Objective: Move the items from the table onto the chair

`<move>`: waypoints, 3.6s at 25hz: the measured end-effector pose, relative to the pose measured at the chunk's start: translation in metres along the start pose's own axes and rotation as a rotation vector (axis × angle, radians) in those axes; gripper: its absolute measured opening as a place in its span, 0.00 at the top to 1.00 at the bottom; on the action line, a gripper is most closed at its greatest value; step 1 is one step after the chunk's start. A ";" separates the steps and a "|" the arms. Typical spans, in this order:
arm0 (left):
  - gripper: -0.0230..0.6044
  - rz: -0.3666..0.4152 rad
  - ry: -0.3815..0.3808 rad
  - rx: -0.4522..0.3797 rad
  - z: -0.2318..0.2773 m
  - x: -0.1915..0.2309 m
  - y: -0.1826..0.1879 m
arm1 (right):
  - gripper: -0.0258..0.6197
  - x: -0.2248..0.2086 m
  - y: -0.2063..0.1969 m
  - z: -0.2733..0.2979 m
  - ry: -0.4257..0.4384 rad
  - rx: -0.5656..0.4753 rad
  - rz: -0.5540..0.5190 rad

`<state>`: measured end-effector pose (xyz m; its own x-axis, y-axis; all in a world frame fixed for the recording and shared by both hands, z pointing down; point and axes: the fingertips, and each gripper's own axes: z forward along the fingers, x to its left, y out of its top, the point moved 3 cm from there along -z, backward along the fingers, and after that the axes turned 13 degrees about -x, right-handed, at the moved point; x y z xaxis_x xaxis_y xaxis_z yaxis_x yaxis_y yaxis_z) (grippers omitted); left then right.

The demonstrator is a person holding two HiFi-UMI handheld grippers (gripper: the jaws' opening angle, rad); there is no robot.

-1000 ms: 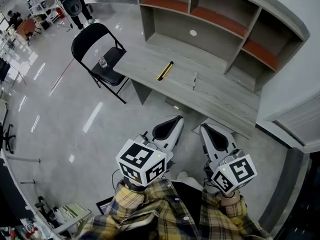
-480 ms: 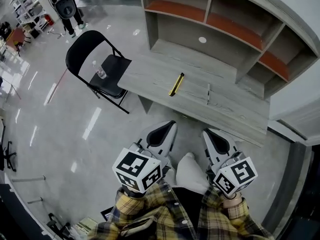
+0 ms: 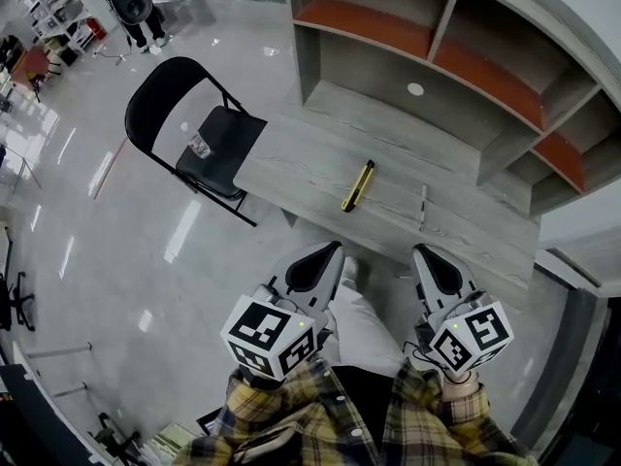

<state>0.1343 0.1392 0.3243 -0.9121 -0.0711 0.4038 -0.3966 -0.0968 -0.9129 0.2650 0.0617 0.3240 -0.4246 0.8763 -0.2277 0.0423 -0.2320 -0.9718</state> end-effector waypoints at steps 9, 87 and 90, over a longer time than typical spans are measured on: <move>0.96 0.053 -0.090 0.028 0.138 0.059 0.027 | 0.93 -0.093 0.018 0.097 -0.069 -0.062 -0.004; 0.78 0.179 0.166 0.829 0.251 0.179 -0.234 | 0.93 -0.182 -0.021 0.101 -0.322 0.039 0.214; 0.78 0.168 0.175 0.797 0.253 0.178 -0.226 | 0.93 -0.184 -0.019 0.099 -0.306 0.038 0.207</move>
<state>0.0875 -0.1029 0.6180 -0.9816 0.0017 0.1908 -0.1214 -0.7770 -0.6177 0.2529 -0.1369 0.3901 -0.6619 0.6433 -0.3848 0.1247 -0.4116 -0.9028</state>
